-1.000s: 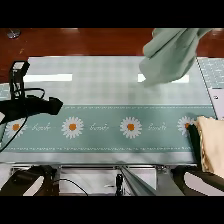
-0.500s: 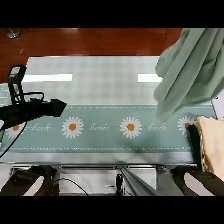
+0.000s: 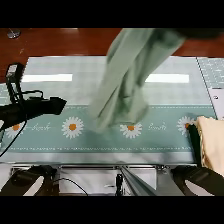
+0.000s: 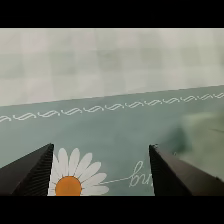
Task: Fold the shirts.
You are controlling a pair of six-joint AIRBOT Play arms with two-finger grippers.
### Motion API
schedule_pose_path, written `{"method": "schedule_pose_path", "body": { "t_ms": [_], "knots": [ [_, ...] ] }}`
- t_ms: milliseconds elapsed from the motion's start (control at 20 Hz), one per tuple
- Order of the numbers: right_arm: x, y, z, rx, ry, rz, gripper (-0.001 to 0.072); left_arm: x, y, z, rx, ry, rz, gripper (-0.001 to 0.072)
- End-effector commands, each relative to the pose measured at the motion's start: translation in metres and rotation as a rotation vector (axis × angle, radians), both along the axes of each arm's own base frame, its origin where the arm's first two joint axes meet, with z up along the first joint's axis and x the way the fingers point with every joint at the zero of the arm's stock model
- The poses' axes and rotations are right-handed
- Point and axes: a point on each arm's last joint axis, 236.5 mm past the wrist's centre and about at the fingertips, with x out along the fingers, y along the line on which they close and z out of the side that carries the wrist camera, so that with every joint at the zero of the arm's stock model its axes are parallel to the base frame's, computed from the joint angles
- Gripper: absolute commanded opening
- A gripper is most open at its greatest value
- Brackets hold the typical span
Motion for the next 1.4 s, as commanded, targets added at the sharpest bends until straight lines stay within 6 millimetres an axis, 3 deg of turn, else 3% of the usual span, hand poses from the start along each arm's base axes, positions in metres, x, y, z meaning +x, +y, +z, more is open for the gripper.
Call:
{"method": "schedule_pose_path", "body": {
  "t_ms": [0, 100, 200, 300, 350, 400, 450, 500, 600, 650, 700, 800, 900, 1000, 1100, 1200, 1350],
  "knots": [
    [-0.033, 0.039, -0.106, -0.187, 0.272, 0.104, 0.0022, 0.001, 0.0, 0.001, -0.003, -0.005, 0.001, 0.0704],
    [-0.042, 0.029, -0.199, -0.372, 0.429, 0.057, 0.0023, 0.001, 0.0, 0.001, -0.003, -0.005, 0.001, 0.0704],
    [-0.035, -0.004, -0.283, -0.529, 0.545, -0.098, 0.0023, 0.001, 0.0, 0.001, -0.003, -0.005, 0.001, 0.0704],
    [-0.035, -0.031, -0.345, -0.613, 0.641, -0.242, 0.0023, 0.001, 0.0, 0.001, -0.004, -0.002, 0.001, 0.0703],
    [-0.039, -0.03, -0.367, -0.601, 0.684, -0.269, 0.0038, 0.001, -0.001, 0.0, -0.003, 0.0, 0.0, 0.0704],
    [-0.041, -0.022, -0.379, -0.569, 0.717, -0.268, 0.0226, 0.002, -0.002, -0.001, -0.008, 0.004, 0.0, 0.0704],
    [-0.04, -0.013, -0.384, -0.542, 0.722, -0.254, 0.0549, 0.002, -0.006, -0.004, -0.029, 0.016, 0.0, 0.0704],
    [-0.033, -0.007, -0.383, -0.52, 0.702, -0.238, 0.0621, 0.003, -0.013, -0.009, -0.064, 0.047, -0.002, 0.0704],
    [-0.006, -0.02, -0.362, -0.491, 0.674, -0.272, 0.0621, 0.003, -0.025, -0.031, -0.11, 0.152, -0.004, 0.0704],
    [0.017, -0.041, -0.342, -0.469, 0.641, -0.319, 0.0622, 0.006, -0.024, -0.046, -0.099, 0.213, 0.001, 0.0704],
    [0.042, -0.072, -0.322, -0.447, 0.603, -0.402, 0.0621, 0.01, -0.02, -0.063, -0.107, 0.293, 0.026, 0.0704],
    [0.079, -0.163, -0.289, -0.406, 0.553, -0.646, 0.0621, 0.019, -0.022, -0.085, -0.224, 0.454, 0.055, 0.0703],
    [0.078, -0.24, -0.278, -0.35, 0.589, -0.84, 0.062, 0.02, -0.044, -0.097, -0.429, 0.589, -0.016, 0.0703],
    [0.059, -0.28, -0.286, -0.329, 0.633, -0.932, 0.0619, 0.023, -0.058, -0.111, -0.559, 0.658, -0.062, 0.0703],
    [0.035, -0.281, -0.307, -0.301, 0.69, -0.923, 0.0619, 0.027, -0.06, -0.14, -0.566, 0.718, -0.028, 0.0702],
    [0.014, -0.249, -0.329, -0.245, 0.761, -0.828, 0.0619, 0.033, -0.071, -0.153, -0.599, 0.729, -0.024, 0.0703],
    [-0.022, -0.198, -0.366, -0.221, 0.869, -0.682, 0.0619, 0.033, -0.1, -0.151, -0.644, 0.747, -0.112, 0.0703]
  ]
}}
